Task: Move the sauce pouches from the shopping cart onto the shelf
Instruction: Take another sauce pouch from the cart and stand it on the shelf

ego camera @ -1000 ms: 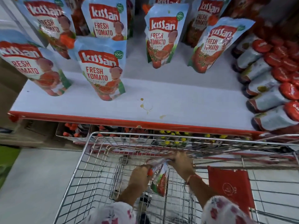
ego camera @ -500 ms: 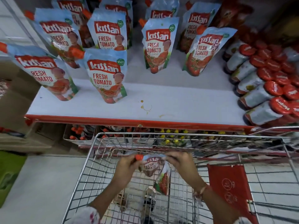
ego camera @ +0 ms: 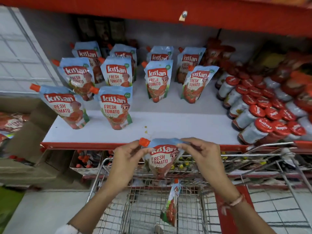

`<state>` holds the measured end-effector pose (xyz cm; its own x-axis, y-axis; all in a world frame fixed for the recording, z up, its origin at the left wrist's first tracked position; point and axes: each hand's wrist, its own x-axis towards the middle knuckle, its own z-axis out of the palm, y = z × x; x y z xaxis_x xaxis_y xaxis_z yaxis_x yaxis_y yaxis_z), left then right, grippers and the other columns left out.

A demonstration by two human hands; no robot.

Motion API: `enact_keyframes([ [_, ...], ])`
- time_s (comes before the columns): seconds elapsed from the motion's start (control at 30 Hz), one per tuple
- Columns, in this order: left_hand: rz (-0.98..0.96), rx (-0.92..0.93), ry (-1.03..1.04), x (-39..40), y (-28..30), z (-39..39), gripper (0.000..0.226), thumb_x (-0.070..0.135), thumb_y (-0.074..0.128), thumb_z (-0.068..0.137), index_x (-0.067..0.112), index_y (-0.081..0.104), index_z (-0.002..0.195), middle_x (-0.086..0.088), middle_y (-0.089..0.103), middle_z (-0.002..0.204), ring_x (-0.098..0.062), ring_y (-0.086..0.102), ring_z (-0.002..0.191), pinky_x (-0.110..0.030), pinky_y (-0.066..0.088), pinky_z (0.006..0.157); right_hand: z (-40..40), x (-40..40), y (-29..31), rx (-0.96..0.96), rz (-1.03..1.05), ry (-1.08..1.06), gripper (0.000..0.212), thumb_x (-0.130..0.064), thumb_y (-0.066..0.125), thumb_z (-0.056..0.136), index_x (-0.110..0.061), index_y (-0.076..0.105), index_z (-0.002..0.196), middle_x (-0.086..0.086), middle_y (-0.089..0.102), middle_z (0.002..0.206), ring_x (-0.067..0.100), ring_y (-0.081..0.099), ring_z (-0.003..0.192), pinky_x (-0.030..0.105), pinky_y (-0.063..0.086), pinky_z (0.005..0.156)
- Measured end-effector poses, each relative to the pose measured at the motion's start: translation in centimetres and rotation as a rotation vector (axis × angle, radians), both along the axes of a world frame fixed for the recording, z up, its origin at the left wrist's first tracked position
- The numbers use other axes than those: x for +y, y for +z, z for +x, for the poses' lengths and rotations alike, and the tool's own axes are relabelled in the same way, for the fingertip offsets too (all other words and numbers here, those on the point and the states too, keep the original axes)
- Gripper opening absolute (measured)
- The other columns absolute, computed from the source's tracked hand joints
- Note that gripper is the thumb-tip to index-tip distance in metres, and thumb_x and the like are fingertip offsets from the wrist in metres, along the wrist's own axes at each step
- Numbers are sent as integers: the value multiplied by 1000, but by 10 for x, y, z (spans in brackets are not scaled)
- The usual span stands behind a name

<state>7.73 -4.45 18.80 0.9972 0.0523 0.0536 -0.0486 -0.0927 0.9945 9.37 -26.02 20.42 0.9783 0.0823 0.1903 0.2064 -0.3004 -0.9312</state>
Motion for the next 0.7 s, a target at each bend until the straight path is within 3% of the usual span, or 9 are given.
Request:
enact_keyframes([
  [0.1, -49, -77, 2, -7, 22, 15, 16, 6, 65, 81, 18, 73, 85, 14, 77, 85, -4, 70, 88, -9, 53, 69, 13, -3, 22, -59, 26, -45, 18, -31, 71, 71, -21, 76, 85, -22, 74, 89, 0, 71, 82, 13, 54, 73],
  [0.17, -58, -120, 11, -12, 34, 30, 18, 8, 65, 81, 24, 72, 79, 17, 76, 79, -1, 69, 85, -10, 53, 70, 25, -4, 34, -94, 42, -66, 14, -31, 70, 73, -24, 76, 84, -19, 75, 88, 1, 71, 84, 19, 56, 75],
  [0.27, -32, -194, 2, -17, 48, 55, 19, 12, 64, 81, 29, 71, 80, 22, 75, 79, 0, 68, 88, -12, 54, 75, 45, -5, 49, -161, 70, -84, 25, -32, 68, 74, -15, 77, 91, -8, 78, 87, 8, 71, 87, 32, 59, 78],
  [0.37, -1, -235, 8, -19, 53, 82, 17, 14, 64, 81, 31, 69, 79, 25, 74, 76, 3, 67, 84, -13, 54, 73, 68, -5, 55, -212, 59, -101, 25, -32, 68, 76, -15, 76, 92, -15, 75, 77, 12, 72, 82, 36, 61, 72],
  [0.47, -34, -222, 37, -23, 50, 108, 12, 12, 62, 83, 20, 70, 83, 17, 74, 78, 0, 68, 85, -11, 54, 73, 98, -3, 46, -191, 123, -110, 16, -22, 71, 80, -13, 76, 92, 3, 77, 84, 20, 71, 87, 42, 59, 75],
  [0.57, -45, -210, 91, -26, 39, 130, 12, 11, 61, 84, 12, 69, 94, 3, 72, 90, 1, 68, 85, -12, 55, 74, 124, 3, 34, -147, 182, -122, 10, -14, 72, 79, -13, 76, 89, -3, 74, 78, 4, 66, 75, 26, 52, 68],
  [0.7, -59, -194, 125, -26, 28, 148, 13, 5, 59, 85, 8, 67, 94, 6, 69, 86, 9, 65, 78, -6, 52, 70, 146, 10, 21, -114, 209, -107, 11, -11, 72, 79, -21, 75, 82, -22, 72, 65, -5, 64, 69, 12, 50, 65],
])
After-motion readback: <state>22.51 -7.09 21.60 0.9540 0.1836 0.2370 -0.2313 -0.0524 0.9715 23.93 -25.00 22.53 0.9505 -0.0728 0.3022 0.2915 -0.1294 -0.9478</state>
